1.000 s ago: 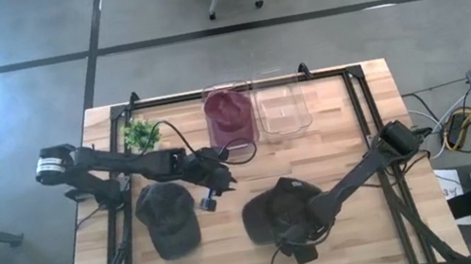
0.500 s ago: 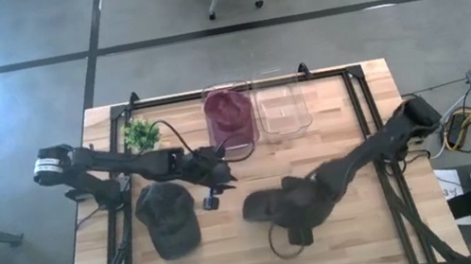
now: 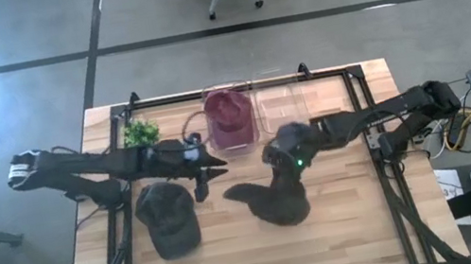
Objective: Pick & Place hat
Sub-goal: Put the right black cap into the right transparent bin
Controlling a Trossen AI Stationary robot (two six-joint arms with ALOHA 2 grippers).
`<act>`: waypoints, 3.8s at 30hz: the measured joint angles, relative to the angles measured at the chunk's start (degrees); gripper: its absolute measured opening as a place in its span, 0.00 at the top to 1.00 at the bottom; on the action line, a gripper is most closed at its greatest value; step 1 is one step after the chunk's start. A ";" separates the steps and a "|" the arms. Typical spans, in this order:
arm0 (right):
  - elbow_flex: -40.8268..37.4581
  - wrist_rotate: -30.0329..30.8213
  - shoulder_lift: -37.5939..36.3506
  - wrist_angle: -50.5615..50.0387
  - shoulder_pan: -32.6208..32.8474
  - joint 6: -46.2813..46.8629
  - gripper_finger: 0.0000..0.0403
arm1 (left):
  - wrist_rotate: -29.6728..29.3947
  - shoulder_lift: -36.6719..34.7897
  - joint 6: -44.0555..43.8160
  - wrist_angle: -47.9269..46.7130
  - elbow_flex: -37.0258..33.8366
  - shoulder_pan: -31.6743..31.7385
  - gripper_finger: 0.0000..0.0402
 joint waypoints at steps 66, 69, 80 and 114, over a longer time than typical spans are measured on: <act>27.53 38.08 30.31 -23.14 19.65 -54.70 0.95 | -18.20 37.17 -21.96 -3.05 10.34 -25.00 0.77; 27.49 35.38 29.51 -24.66 19.65 -51.68 0.88 | -18.08 39.94 -22.66 -2.36 10.34 -25.00 0.77; 27.01 30.59 25.27 -44.93 23.19 -36.43 0.56 | -17.79 45.04 -26.24 -1.60 10.49 -25.05 0.77; 5.83 39.06 0.79 -39.53 14.93 -2.55 0.74 | -17.18 39.93 -35.18 -17.14 11.93 -29.76 0.77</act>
